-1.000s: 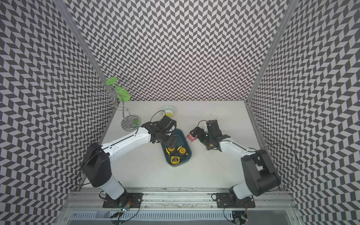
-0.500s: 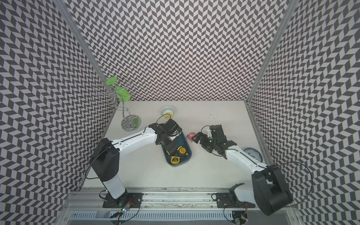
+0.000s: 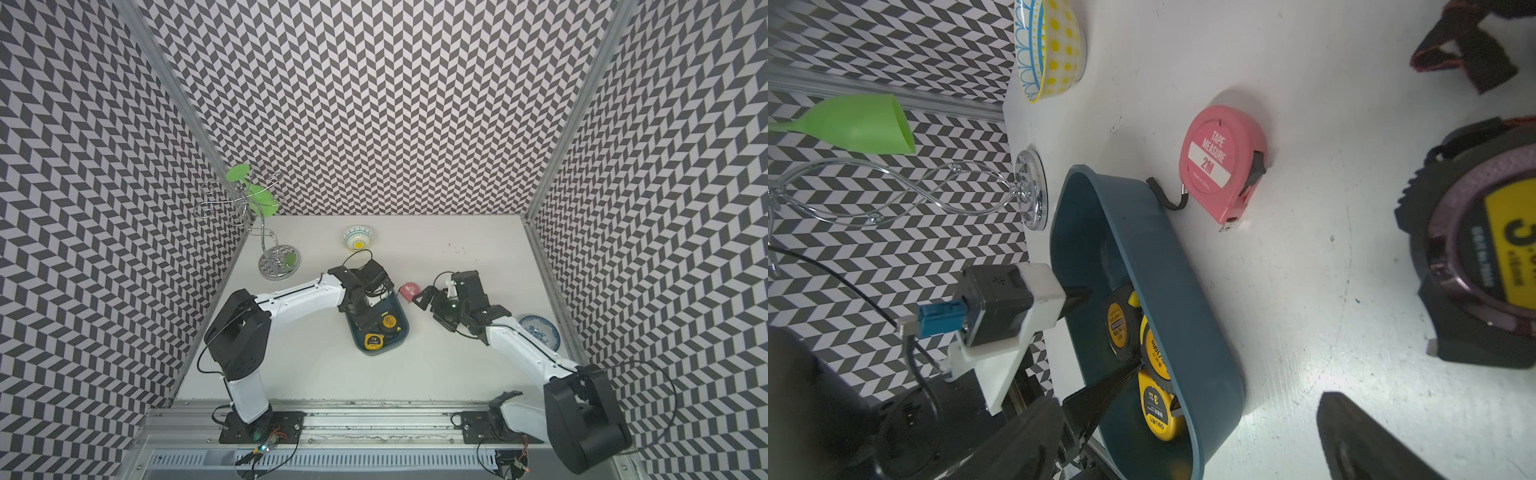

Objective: Take the tape measure out of the storage box
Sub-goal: Pick up the tape measure from the storage box.

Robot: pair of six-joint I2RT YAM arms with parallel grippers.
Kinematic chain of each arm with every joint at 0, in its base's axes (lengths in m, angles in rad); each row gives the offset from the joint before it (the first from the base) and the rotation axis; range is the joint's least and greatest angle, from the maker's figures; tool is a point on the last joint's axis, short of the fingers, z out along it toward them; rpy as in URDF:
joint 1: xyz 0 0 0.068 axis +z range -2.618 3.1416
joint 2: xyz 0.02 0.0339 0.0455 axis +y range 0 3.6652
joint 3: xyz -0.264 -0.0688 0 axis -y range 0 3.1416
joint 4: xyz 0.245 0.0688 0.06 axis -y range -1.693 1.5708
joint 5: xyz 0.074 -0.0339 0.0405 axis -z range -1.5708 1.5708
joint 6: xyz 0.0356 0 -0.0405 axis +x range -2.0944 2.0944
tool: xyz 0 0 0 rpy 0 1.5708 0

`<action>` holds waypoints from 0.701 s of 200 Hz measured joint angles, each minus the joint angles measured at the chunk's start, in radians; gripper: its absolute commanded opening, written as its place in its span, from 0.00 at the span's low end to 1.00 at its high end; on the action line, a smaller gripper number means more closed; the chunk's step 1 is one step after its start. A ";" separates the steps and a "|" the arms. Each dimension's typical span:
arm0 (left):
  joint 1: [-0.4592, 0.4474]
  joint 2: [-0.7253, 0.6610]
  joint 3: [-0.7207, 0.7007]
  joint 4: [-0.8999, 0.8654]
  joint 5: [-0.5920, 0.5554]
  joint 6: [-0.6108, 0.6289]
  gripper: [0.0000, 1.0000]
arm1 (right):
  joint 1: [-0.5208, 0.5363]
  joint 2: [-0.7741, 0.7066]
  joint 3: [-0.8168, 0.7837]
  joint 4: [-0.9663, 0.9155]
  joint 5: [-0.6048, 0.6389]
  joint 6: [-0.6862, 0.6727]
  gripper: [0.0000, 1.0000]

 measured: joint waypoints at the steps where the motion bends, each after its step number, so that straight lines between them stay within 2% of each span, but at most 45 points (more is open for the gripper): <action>1: 0.000 0.002 0.000 0.000 0.000 0.000 0.94 | 0.000 0.000 0.000 0.000 0.000 0.000 1.00; 48: 0.009 0.043 0.000 0.015 0.008 0.005 0.93 | -0.022 -0.006 -0.014 -0.002 -0.010 0.003 1.00; 95: 0.025 0.072 0.000 0.033 0.025 0.011 0.88 | -0.034 -0.008 -0.015 -0.002 -0.021 0.003 1.00; 116: 0.026 0.079 0.000 0.037 0.033 0.018 0.84 | -0.039 -0.008 -0.015 -0.001 -0.022 0.003 1.00; 140: 0.026 0.079 0.000 0.039 0.035 0.021 0.72 | -0.040 -0.008 -0.015 0.001 -0.025 0.003 1.00</action>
